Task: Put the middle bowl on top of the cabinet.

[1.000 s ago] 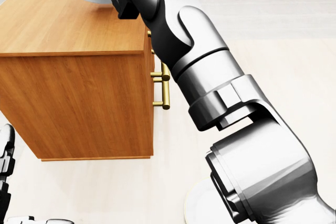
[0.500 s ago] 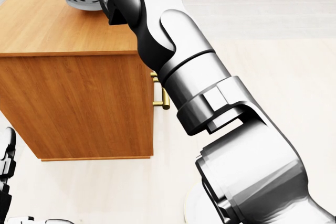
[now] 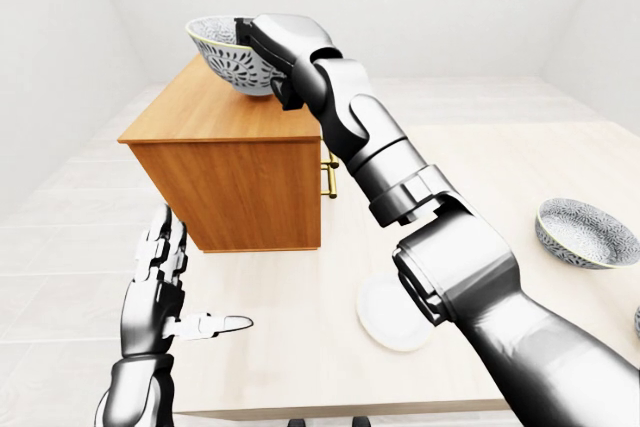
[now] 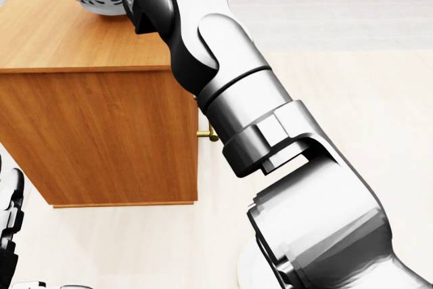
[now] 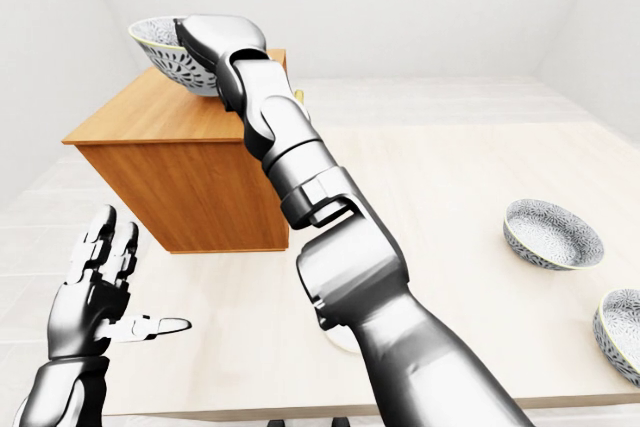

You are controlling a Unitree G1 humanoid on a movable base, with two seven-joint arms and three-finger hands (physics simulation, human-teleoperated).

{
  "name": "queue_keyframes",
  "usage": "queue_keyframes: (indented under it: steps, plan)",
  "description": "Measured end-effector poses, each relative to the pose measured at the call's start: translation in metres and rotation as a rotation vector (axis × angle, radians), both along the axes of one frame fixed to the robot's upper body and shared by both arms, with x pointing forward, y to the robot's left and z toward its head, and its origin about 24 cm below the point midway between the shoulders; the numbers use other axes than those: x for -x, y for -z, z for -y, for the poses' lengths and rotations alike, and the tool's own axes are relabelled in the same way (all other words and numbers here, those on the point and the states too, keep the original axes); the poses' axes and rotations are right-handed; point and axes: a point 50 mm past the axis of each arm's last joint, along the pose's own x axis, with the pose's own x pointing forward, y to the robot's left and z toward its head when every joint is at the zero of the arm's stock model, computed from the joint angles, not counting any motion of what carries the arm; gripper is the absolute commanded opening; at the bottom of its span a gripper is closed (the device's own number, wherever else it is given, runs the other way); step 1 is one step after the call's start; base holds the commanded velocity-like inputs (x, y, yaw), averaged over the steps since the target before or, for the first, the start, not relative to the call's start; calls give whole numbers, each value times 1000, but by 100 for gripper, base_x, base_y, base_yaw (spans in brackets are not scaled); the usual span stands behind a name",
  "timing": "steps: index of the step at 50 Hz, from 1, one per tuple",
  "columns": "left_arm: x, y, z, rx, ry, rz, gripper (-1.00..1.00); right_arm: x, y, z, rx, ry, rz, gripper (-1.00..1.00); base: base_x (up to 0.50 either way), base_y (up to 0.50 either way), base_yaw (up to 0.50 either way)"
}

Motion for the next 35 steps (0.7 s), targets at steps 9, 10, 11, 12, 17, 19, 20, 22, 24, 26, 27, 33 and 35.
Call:
queue_keyframes:
  steps: [9,10,11,12,17,19,20,22,24,26,27,33,35]
  plan:
    - [0,-1,-1,2,-2,6,100,-1,2,0,7,5,-4,-100,0,0,0]
    - [0,-1,-1,2,-2,7,100,-1,3,0,9,6,-3,-100,0,0,0]
    - [0,-2,-1,2,-3,8,100,-1,3,0,11,7,-2,-100,0,0,0]
    - [0,-2,-2,2,-3,9,100,-1,3,0,10,7,-3,-100,0,0,0]
    - [0,-3,-3,1,-6,15,100,-1,4,0,14,9,-5,-100,0,0,0]
    - [1,-4,-3,1,-8,20,100,-1,4,0,14,9,-6,-100,0,0,0]
    - [1,-5,-4,0,-10,22,100,-1,5,0,16,10,-6,-100,0,0,0]
    - [1,-6,-4,0,-12,27,100,-2,5,1,16,11,-6,-100,0,0,0]
    - [1,-7,-5,0,-14,31,100,-2,6,1,17,13,-7,-100,0,0,0]
    - [1,-7,-5,0,-15,34,100,-2,7,1,17,15,-9,-99,0,0,0]
    - [1,-7,-6,0,-16,35,100,-3,7,2,18,16,-9,-98,0,0,0]
    - [1,-9,-7,-2,-21,42,100,-4,8,3,15,22,-11,-91,0,0,0]
    - [2,-10,-7,-2,-23,46,100,-4,7,3,17,24,-7,-87,0,0,0]
